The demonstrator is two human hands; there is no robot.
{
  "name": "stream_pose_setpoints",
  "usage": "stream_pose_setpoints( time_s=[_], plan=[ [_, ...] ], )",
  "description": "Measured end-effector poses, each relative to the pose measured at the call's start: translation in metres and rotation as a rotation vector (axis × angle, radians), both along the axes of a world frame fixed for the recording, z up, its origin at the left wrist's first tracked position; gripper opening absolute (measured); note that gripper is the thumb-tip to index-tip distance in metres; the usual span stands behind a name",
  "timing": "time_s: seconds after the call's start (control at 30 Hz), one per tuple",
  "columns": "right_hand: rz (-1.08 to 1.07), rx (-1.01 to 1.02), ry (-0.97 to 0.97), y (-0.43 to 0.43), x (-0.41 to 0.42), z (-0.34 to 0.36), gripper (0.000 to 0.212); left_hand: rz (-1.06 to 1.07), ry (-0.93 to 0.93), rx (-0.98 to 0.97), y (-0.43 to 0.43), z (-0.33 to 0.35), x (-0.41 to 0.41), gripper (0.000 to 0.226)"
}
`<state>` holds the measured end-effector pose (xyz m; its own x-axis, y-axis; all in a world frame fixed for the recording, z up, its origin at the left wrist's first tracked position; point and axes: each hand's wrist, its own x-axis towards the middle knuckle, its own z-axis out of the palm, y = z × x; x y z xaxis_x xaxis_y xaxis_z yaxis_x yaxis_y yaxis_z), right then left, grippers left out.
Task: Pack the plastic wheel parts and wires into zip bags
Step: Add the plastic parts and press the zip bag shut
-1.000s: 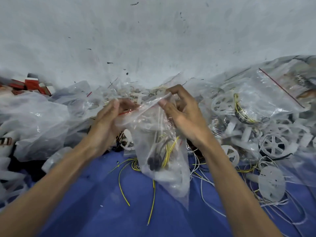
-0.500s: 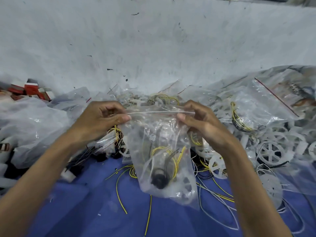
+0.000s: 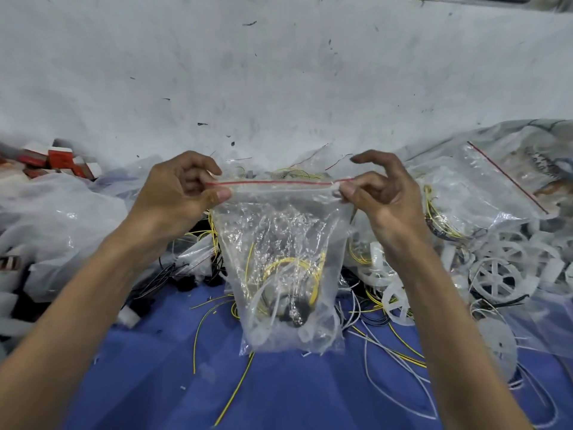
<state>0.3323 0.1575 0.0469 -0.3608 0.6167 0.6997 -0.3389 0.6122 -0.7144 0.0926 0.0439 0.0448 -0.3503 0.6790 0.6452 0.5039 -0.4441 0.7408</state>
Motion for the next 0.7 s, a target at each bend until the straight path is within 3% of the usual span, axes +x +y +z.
stream_pose_setpoints(
  time_s=[0.1,0.27,0.47,0.6,0.7],
  plan=[
    [-0.045,0.064,-0.029,-0.003,-0.002,0.000,0.033,0.046,0.000,-0.003,0.004,-0.001,-0.001,0.027],
    [-0.047,-0.056,-0.211,0.001,0.009,0.000,0.013,-0.062,-0.022,-0.126,0.000,-0.002,-0.006,0.031],
    [-0.120,-0.088,-0.338,0.004,0.009,0.001,0.006,-0.068,-0.010,-0.266,-0.006,-0.006,-0.012,0.019],
    [-0.250,0.065,-0.542,0.006,0.009,0.001,0.002,0.011,0.045,-0.287,-0.007,-0.005,-0.012,0.005],
    [-0.371,0.205,-0.598,0.005,0.004,-0.001,0.003,0.188,0.136,-0.213,-0.001,-0.007,-0.007,0.021]
  ],
)
